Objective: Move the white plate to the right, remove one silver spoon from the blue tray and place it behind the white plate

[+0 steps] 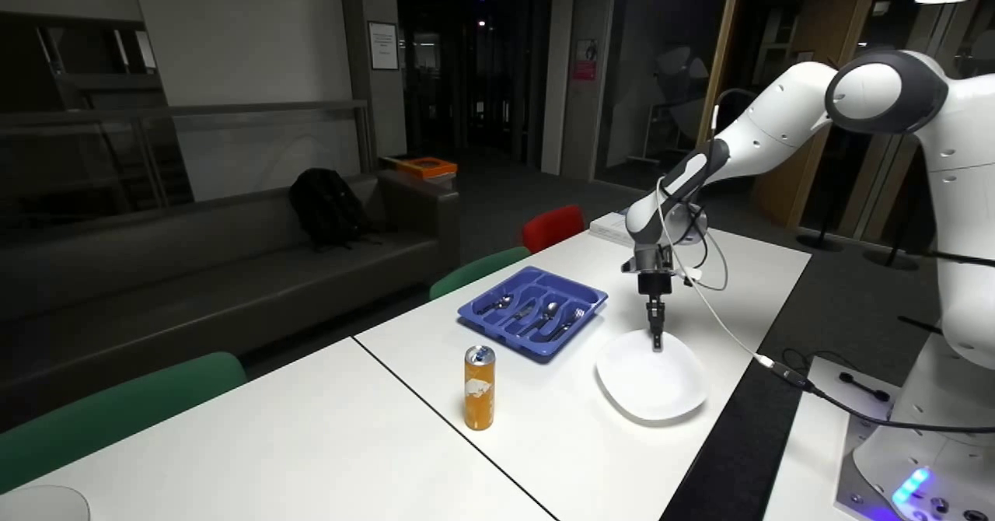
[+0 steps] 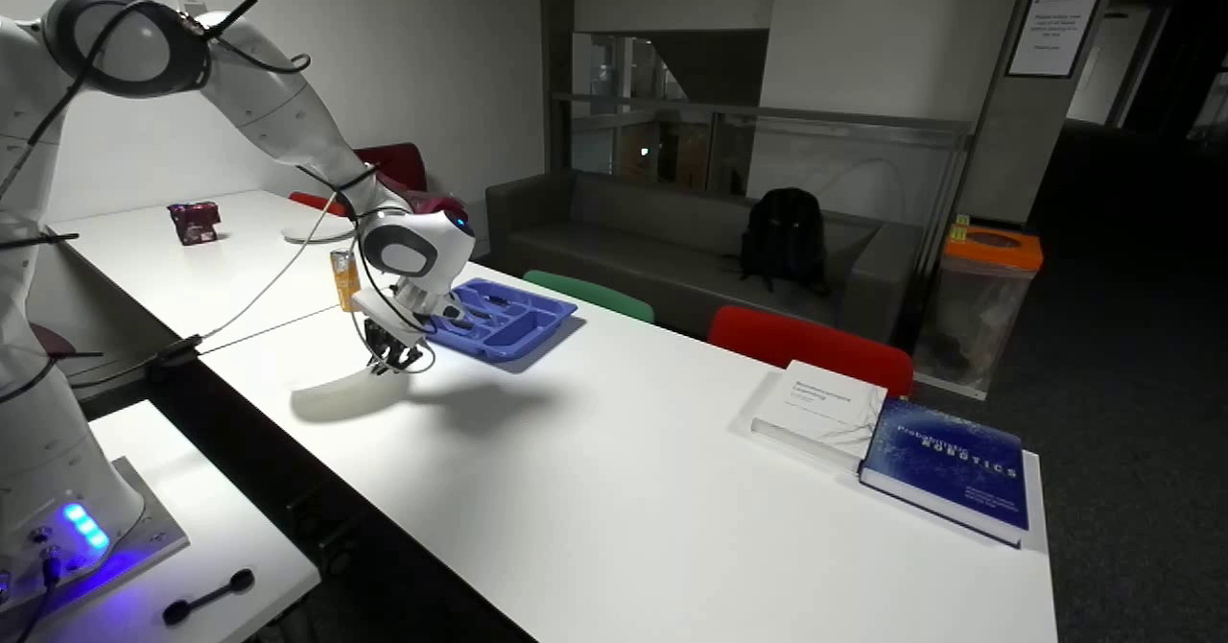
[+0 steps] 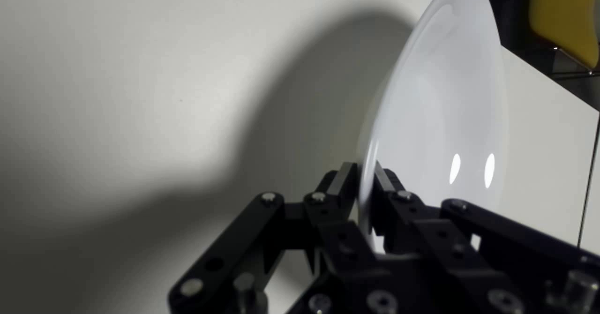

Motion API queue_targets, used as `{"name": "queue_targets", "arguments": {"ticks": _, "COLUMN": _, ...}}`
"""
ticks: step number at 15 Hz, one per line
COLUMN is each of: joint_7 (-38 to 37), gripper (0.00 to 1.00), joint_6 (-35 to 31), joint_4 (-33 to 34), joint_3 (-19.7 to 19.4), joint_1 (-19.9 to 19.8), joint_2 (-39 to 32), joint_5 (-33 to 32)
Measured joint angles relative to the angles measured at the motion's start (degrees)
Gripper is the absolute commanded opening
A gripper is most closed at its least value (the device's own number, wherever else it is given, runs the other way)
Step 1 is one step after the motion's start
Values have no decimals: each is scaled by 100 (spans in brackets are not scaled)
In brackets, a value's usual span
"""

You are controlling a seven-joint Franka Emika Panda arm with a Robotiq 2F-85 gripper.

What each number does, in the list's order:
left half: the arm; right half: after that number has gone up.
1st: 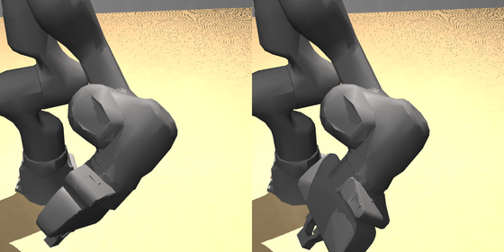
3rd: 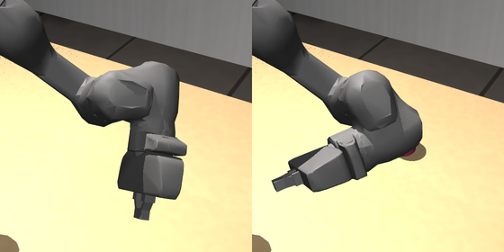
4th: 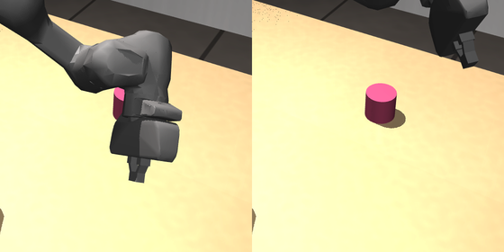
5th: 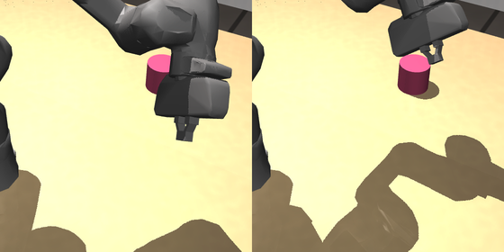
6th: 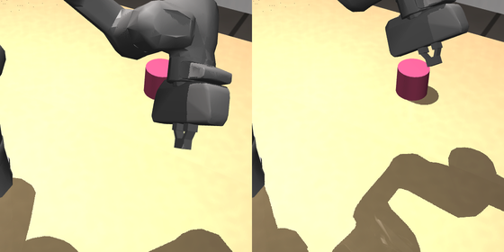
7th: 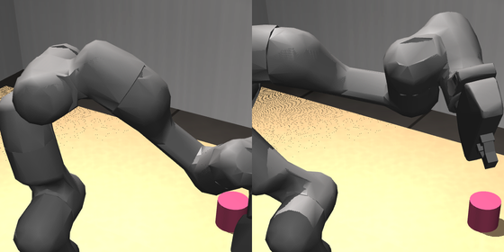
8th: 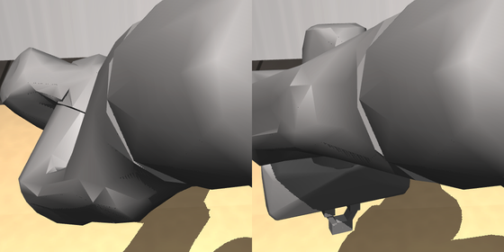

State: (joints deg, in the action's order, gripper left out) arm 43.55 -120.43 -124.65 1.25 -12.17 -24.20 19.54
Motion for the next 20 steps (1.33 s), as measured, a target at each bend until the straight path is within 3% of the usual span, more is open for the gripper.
{"name": "queue_targets", "arguments": {"ticks": 6, "joint_7": -328, "gripper": 3, "joint_6": 769, "joint_4": -21, "joint_3": -73, "joint_1": 27, "joint_2": 887, "joint_5": 26}}
{"name": "queue_targets", "arguments": {"ticks": 11, "joint_7": -298, "gripper": 3, "joint_6": 1407, "joint_4": 6, "joint_3": -574, "joint_1": -91, "joint_2": 1583, "joint_5": 74}}
{"name": "queue_targets", "arguments": {"ticks": 13, "joint_7": -225, "gripper": 3, "joint_6": 1515, "joint_4": 16, "joint_3": -817, "joint_1": -167, "joint_2": 1731, "joint_5": 72}}
{"name": "queue_targets", "arguments": {"ticks": 14, "joint_7": -166, "gripper": 11, "joint_6": 1529, "joint_4": 18, "joint_3": -934, "joint_1": -208, "joint_2": 1778, "joint_5": 73}}
{"name": "queue_targets", "arguments": {"ticks": 20, "joint_7": 9, "gripper": 11, "joint_6": 1550, "joint_4": 25, "joint_3": -1150, "joint_1": -300, "joint_2": 1828, "joint_5": 75}}
